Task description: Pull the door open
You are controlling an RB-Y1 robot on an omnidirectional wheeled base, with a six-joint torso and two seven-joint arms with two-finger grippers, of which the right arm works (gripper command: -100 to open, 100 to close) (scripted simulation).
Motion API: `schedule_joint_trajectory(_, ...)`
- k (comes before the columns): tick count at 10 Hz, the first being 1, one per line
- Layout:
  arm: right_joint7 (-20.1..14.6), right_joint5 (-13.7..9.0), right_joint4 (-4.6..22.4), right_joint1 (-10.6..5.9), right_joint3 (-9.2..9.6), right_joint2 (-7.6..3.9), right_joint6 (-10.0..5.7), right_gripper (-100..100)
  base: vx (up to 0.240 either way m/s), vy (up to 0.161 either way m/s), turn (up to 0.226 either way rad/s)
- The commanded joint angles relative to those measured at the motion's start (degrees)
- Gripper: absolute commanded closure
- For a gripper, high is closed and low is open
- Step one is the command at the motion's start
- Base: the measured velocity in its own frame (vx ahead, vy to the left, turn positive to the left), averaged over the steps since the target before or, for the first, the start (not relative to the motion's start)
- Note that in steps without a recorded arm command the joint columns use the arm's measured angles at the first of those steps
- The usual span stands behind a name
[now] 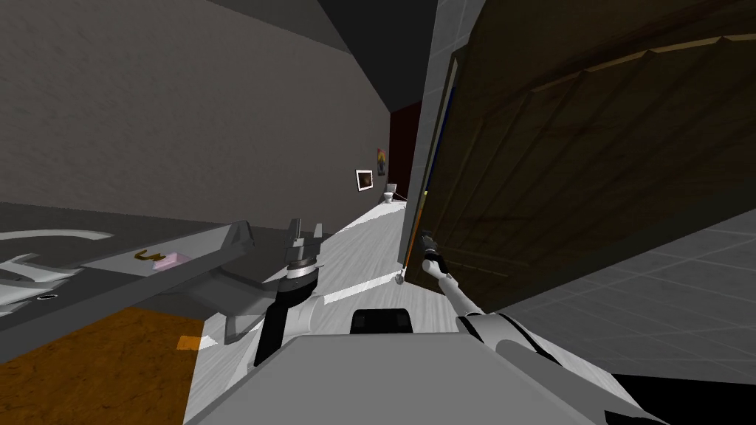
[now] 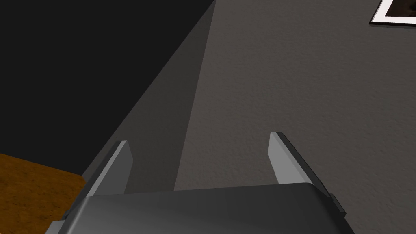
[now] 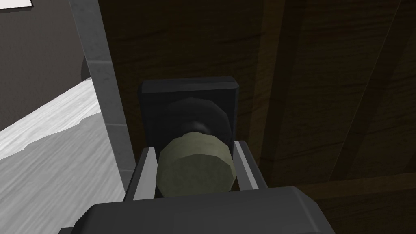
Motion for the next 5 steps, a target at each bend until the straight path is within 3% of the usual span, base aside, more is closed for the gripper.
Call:
schedule_joint_trajectory(1, 0.0, 0.0, 0.0, -0.02, 0.05, 0.08, 0.0, 100, 0.0, 0.0, 0.0)
schedule_joint_trajectory(3, 0.0, 0.0, 0.0, -0.02, 0.05, 0.08, 0.0, 100, 0.0, 0.0, 0.0)
schedule_joint_trajectory(5, -2.0, 0.2, -0.8, 0.6, 1.63, -1.08, 0.31, 100, -0.186, -0.065, 0.162)
